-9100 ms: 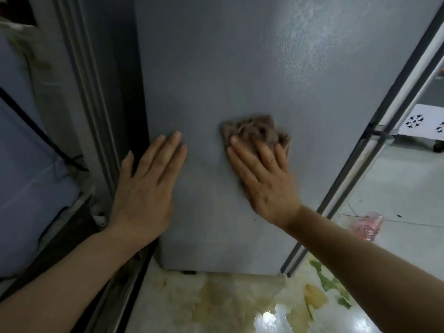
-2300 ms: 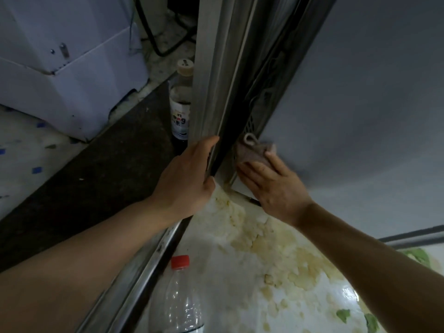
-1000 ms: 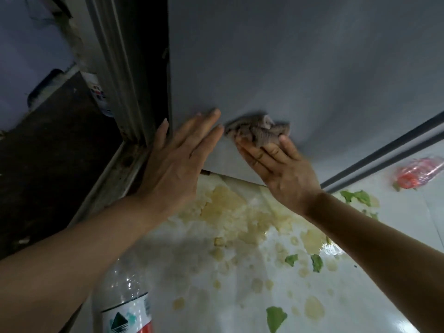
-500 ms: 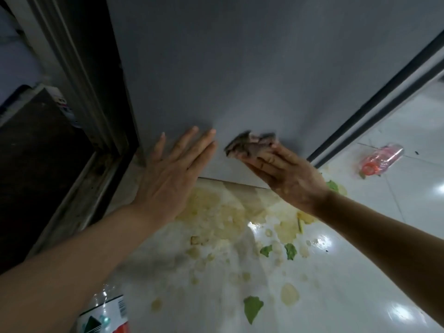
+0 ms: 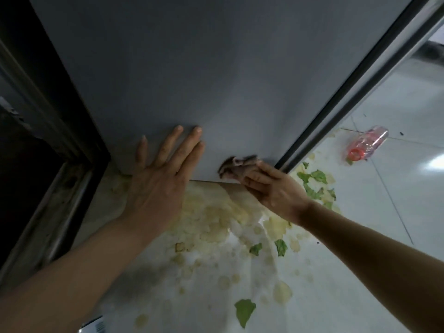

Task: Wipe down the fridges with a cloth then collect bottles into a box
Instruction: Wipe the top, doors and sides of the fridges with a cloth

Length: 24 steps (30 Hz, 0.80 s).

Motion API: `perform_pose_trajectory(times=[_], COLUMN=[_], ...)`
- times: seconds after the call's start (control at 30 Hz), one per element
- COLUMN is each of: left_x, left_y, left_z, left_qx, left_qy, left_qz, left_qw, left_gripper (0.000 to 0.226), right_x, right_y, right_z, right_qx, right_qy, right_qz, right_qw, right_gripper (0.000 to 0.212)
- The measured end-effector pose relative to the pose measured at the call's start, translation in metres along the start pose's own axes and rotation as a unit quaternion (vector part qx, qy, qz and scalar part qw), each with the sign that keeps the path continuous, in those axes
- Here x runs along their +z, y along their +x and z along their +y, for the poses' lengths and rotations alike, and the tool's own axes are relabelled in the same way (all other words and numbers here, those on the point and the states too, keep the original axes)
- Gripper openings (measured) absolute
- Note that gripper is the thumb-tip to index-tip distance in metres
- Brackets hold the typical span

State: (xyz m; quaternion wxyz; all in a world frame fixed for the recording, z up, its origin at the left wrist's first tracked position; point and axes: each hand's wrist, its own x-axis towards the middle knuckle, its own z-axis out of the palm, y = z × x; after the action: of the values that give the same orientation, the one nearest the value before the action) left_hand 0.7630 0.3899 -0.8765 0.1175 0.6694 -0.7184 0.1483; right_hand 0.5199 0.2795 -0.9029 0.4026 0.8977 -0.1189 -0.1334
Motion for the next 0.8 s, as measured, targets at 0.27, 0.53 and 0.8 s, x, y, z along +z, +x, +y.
perform_pose_trajectory(times=[0.27, 0.53, 0.8], left_x=[0.004, 0.012, 0.022], left_y=[0.022, 0.02, -0.005], left_z=[0.026, 0.017, -0.001], left_qx=[0.053, 0.064, 0.066], left_qy=[0.001, 0.004, 0.059], left_qz=[0.035, 0.043, 0.01], left_qw=[0.998, 0.997, 0.996], left_gripper=[0.083, 0.072, 0.082], right_x=[-0.004, 0.015, 0.001], right_y=[-0.032, -0.024, -0.039], right_z=[0.043, -0.006, 0.036], right_qx=[0.215, 0.109, 0.227], right_qy=[0.096, 0.117, 0.179], right_qz=[0.26, -0.003, 0.216], right_qw=[0.937, 0.987, 0.932], right_gripper=[0.022, 0.052, 0.024])
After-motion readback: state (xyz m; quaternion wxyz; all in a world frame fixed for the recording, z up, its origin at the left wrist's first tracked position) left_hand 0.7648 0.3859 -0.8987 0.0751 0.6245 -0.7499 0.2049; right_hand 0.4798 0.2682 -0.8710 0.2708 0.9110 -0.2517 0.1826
